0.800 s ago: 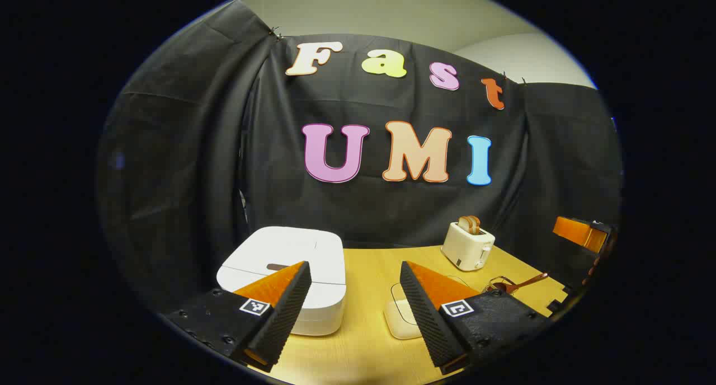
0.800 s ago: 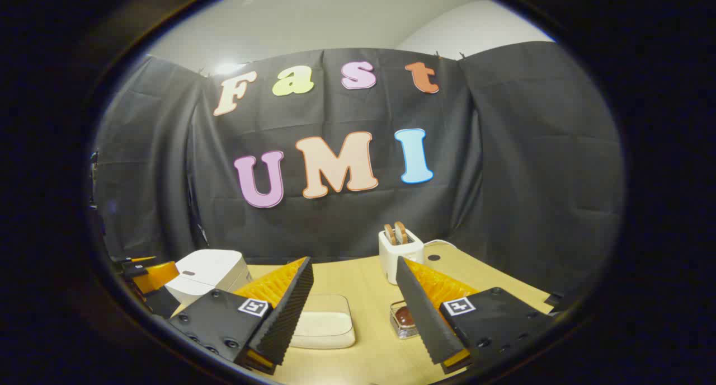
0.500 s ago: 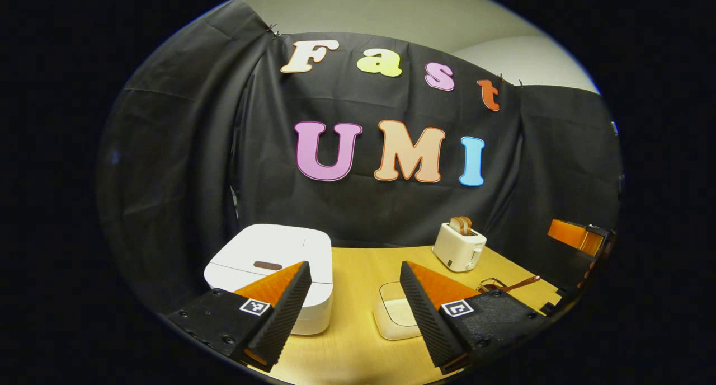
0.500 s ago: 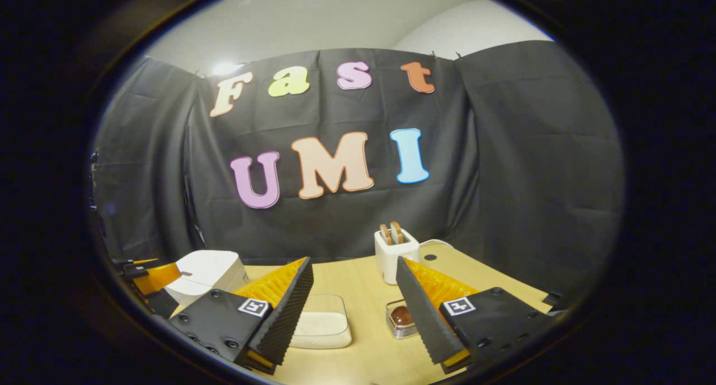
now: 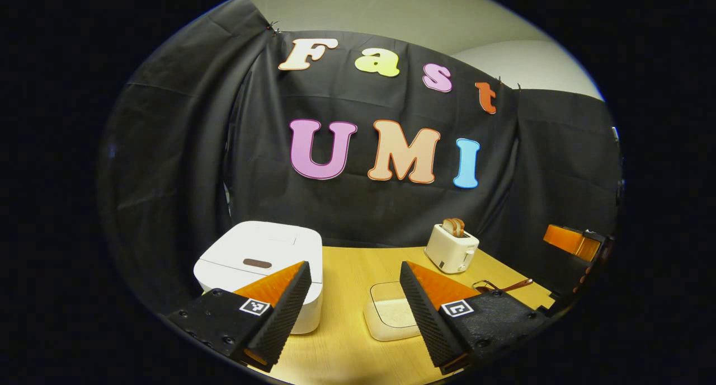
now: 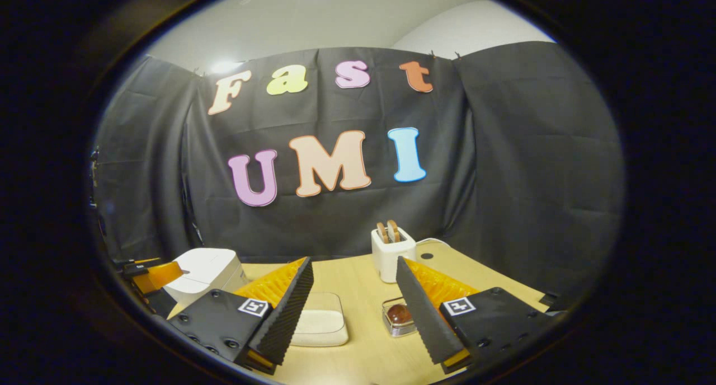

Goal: Close the left gripper, press the button to open the rice cooker; take a wooden spoon from the chopstick holder with the right hand, scoop a spoonful of rice and pour it into the rice cooker, then put the wooden spoon back into the chopstick holder.

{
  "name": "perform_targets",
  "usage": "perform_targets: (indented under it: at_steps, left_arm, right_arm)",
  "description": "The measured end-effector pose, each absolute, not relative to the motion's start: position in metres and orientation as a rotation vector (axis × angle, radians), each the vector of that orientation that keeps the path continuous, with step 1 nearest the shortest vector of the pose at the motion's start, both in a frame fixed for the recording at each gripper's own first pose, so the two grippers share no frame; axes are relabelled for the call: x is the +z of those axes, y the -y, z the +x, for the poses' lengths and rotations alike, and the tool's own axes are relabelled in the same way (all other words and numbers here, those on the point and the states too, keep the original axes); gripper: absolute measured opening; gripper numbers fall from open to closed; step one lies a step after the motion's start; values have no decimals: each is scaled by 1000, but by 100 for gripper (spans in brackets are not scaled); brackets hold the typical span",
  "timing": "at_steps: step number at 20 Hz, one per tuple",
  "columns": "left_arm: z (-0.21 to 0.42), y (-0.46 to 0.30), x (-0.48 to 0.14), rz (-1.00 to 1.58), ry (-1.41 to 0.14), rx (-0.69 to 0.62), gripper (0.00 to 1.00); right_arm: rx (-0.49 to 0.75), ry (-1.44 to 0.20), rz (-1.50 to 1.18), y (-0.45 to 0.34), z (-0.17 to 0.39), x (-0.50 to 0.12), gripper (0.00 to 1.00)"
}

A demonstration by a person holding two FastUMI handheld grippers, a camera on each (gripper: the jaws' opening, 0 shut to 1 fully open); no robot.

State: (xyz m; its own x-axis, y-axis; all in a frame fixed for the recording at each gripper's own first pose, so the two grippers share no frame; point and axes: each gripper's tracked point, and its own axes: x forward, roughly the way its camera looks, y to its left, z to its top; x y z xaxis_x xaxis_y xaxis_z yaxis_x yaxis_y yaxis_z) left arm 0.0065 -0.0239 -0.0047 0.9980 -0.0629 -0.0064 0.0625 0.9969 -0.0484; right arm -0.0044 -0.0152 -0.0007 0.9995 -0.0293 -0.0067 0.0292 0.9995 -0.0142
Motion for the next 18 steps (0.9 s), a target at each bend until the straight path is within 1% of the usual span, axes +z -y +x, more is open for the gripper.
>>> perform_targets:
  at_steps: [4,6,7,8,10,11,12,13,14,15,17,18]
  left_arm:
    - [8,19,-5,-47,-7,-56,93]
    - [10,17,-6,-41,-6,-54,84]
    - [8,16,-4,-39,-4,-60,76]
    - [9,17,-3,-36,-6,-64,74]
    - [11,14,-4,-28,-10,-63,66]
    - [11,12,-4,-27,-11,-63,51]
    - [11,11,-5,-29,-15,-65,52]
    - [12,11,-6,-31,-18,-67,48]
    - [13,9,-4,-33,-14,-66,30]
    - [14,6,-4,-34,-13,-60,20]
    - [17,-2,-5,-28,-16,-39,7]
    - [19,-7,-4,-27,-18,-21,3]
  right_arm:
    - [-39,-7,-28,19,-6,-2,94]
    - [-43,-8,-32,19,-6,-2,94]
    - [-42,-4,-33,18,-6,0,94]
    - [-42,2,-34,18,-6,1,94]
    - [-40,8,-38,17,-6,2,94]
    - [-41,10,-40,16,-7,2,94]
    - [-43,11,-42,16,-6,1,94]
    - [-43,12,-43,16,-7,2,94]
    - [-45,12,-45,16,-7,1,98]
    - [-47,12,-46,16,-7,2,97]
    - [-52,14,-48,17,-7,1,96]
    - [-56,10,-50,17,-7,0,95]
